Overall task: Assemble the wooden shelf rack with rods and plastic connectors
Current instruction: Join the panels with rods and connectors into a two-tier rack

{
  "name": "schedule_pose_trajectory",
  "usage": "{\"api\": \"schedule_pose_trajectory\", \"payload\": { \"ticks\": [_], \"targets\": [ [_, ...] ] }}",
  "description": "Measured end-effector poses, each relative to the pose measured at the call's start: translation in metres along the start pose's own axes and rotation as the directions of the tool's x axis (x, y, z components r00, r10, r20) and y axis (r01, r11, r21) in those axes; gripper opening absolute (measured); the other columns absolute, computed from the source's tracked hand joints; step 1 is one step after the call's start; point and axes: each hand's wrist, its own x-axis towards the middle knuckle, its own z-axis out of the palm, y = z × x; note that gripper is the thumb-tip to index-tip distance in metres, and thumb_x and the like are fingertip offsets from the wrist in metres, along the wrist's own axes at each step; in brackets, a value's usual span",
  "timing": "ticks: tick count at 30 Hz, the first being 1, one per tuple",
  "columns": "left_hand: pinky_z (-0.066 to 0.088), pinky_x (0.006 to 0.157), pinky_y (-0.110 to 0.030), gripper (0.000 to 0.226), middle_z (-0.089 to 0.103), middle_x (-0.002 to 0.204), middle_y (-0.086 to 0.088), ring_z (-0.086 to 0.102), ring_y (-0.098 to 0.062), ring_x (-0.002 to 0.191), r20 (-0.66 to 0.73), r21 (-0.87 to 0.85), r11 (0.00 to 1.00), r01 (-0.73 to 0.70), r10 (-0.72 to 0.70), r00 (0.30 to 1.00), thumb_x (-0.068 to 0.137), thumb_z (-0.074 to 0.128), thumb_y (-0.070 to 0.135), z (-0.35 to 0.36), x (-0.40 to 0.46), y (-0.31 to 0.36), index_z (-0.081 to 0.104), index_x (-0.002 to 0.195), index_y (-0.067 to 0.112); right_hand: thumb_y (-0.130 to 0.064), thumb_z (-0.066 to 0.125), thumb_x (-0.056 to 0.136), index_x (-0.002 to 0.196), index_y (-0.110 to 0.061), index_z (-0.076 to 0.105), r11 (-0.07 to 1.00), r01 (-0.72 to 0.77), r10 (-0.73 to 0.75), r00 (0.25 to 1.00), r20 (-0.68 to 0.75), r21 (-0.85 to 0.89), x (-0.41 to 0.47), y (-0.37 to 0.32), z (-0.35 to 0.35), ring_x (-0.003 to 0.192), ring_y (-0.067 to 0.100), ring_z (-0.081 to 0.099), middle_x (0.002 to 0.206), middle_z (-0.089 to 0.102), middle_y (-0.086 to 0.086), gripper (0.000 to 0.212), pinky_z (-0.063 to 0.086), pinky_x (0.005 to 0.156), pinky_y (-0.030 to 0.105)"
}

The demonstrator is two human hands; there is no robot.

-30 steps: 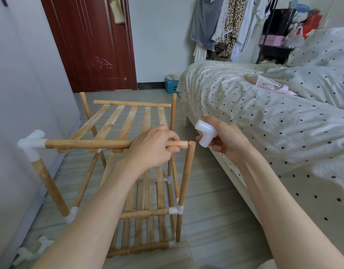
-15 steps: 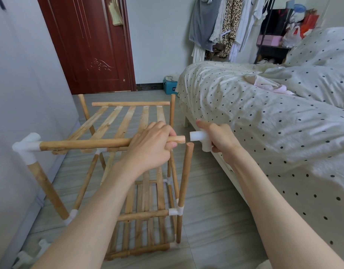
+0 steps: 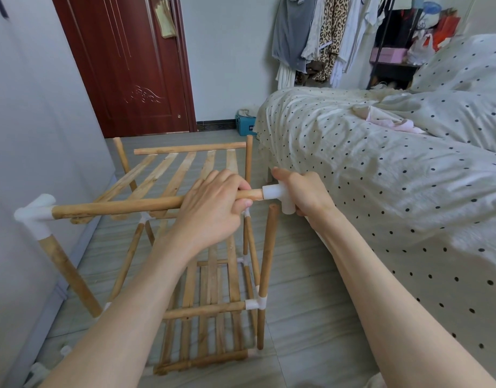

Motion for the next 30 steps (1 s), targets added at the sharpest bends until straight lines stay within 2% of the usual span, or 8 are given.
{"api": "schedule_pose_trajectory", "payload": {
  "ticks": [2, 5, 8, 11, 14, 16, 21, 30],
  "targets": [
    [0.023, 0.08, -0.022, 0.016, 0.04, 0.099, 0.015, 0.034, -0.003, 0.095, -0.003, -0.004, 1.0, -0.002, 0.002, 1.0, 0.094, 0.049, 0.028, -0.001, 0.0, 0.0, 0.053, 0.109, 0.024, -0.049, 0.057, 0.08, 0.093, -0.013, 0.048, 1.0, -0.002, 0.002, 1.0, 0.001, -0.004, 0.0, -0.001, 0.0, 0.075, 0.024, 0.042, 0.086, 0.046, 0.008, 0.038, 0.026, 0.052, 0.026],
    [0.024, 0.079, -0.023, 0.016, 0.039, 0.099, 0.015, 0.035, -0.005, 0.095, -0.006, -0.006, 1.0, 0.001, -0.001, 1.0, 0.095, 0.049, 0.028, -0.002, 0.0, 0.001, 0.053, 0.11, 0.024, -0.044, 0.057, 0.081, 0.088, -0.012, 0.052, 1.0, -0.006, 0.006, 0.999, 0.034, -0.002, -0.003, -0.002, 0.002, 0.057, 0.02, 0.041, 0.074, 0.047, 0.005, 0.034, 0.027, 0.048, 0.026],
    [0.024, 0.08, -0.021, 0.017, 0.039, 0.1, 0.016, 0.039, -0.007, 0.1, -0.002, -0.002, 1.0, 0.003, -0.003, 1.0, 0.095, 0.049, 0.028, -0.002, 0.0, 0.003, 0.052, 0.111, 0.025, -0.042, 0.056, 0.08, 0.077, -0.012, 0.055, 0.999, 0.016, -0.016, 1.0, 0.02, -0.038, -0.006, -0.005, 0.006, 0.06, 0.021, 0.044, 0.07, 0.051, 0.004, 0.03, 0.031, 0.054, 0.028],
    [0.023, 0.08, -0.021, 0.017, 0.04, 0.099, 0.017, 0.039, -0.007, 0.101, -0.006, -0.02, 1.0, 0.011, -0.011, 1.0, 0.095, 0.049, 0.028, -0.004, 0.0, 0.003, 0.054, 0.11, 0.025, -0.04, 0.05, 0.083, 0.077, -0.012, 0.051, 0.995, 0.048, -0.047, 0.999, 0.013, -0.083, -0.006, -0.008, 0.009, 0.066, 0.024, 0.042, 0.066, 0.047, 0.001, 0.028, 0.033, 0.063, 0.031],
    [0.025, 0.079, -0.022, 0.015, 0.043, 0.096, 0.018, 0.038, -0.004, 0.096, -0.007, -0.098, 0.995, 0.037, -0.038, 0.999, 0.093, 0.053, 0.028, -0.006, 0.0, 0.001, 0.057, 0.108, 0.026, -0.023, 0.035, 0.092, 0.077, -0.018, 0.04, 0.966, 0.152, -0.143, 0.988, 0.055, -0.209, -0.008, -0.008, 0.014, 0.065, 0.023, 0.036, 0.069, 0.037, 0.0, 0.017, 0.028, 0.059, 0.03],
    [0.028, 0.079, -0.023, 0.013, 0.044, 0.09, 0.021, 0.04, -0.004, 0.095, -0.004, -0.17, 0.983, 0.068, -0.069, 0.998, 0.092, 0.056, 0.026, -0.008, 0.0, 0.001, 0.059, 0.105, 0.027, -0.024, 0.029, 0.096, 0.068, -0.022, 0.036, 0.981, 0.177, -0.171, 0.982, 0.08, -0.078, -0.01, -0.008, 0.018, 0.066, 0.021, 0.036, 0.07, 0.036, -0.001, 0.029, 0.03, 0.063, 0.031],
    [0.038, 0.083, -0.029, 0.015, 0.05, 0.093, 0.011, 0.049, -0.01, 0.095, -0.017, -0.278, 0.953, 0.118, -0.128, 0.992, 0.088, 0.062, 0.021, -0.011, 0.003, 0.001, 0.063, 0.102, 0.027, -0.023, 0.033, 0.095, 0.064, -0.018, 0.039, 0.955, 0.07, -0.098, 0.992, 0.085, 0.288, -0.013, -0.013, 0.026, 0.057, 0.013, 0.031, 0.063, 0.037, -0.002, 0.032, 0.025, 0.055, 0.028],
    [0.03, 0.08, -0.025, 0.026, 0.047, 0.093, 0.008, 0.045, -0.013, 0.097, -0.04, -0.237, 0.966, 0.103, -0.116, 0.992, 0.091, 0.058, 0.018, -0.003, 0.005, 0.002, 0.064, 0.115, 0.026, -0.021, 0.03, 0.096, 0.067, -0.014, 0.041, 0.953, 0.061, -0.108, 0.984, 0.143, 0.296, -0.005, -0.009, 0.025, 0.055, 0.016, 0.038, 0.064, 0.043, 0.006, 0.032, 0.03, 0.054, 0.029]
  ]
}}
